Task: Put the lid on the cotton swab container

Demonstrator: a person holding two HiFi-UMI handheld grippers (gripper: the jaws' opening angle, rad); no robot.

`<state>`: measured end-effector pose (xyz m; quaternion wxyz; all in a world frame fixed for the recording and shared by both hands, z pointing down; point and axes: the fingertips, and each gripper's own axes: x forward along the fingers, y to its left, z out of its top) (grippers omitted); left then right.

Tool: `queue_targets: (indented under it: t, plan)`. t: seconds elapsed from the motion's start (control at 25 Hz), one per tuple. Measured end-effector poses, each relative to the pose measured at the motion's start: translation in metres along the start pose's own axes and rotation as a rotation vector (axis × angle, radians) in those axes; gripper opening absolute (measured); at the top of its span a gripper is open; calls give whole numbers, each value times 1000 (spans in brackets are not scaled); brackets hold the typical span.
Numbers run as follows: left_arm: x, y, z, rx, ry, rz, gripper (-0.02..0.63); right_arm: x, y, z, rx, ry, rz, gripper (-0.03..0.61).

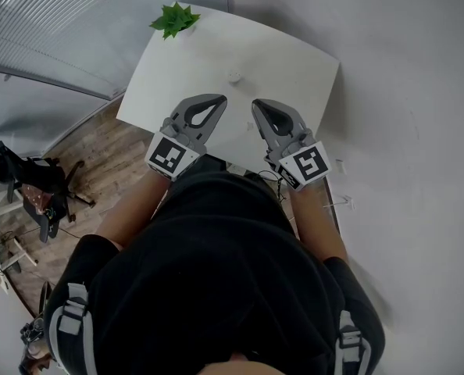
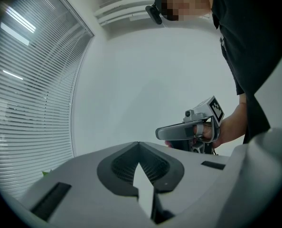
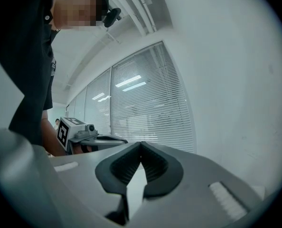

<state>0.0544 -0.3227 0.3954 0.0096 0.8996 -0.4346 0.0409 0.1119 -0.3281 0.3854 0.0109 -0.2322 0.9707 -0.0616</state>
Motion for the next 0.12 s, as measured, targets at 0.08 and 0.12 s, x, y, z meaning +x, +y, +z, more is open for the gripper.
queue_targets:
  t: [0.08, 0.12]
  plan:
    - [0, 1, -3, 0, 1, 2, 9, 1, 1, 0, -3, 3, 3, 11]
    - [0, 1, -4, 2, 3, 2, 9, 1, 1, 0, -5, 4, 5, 11]
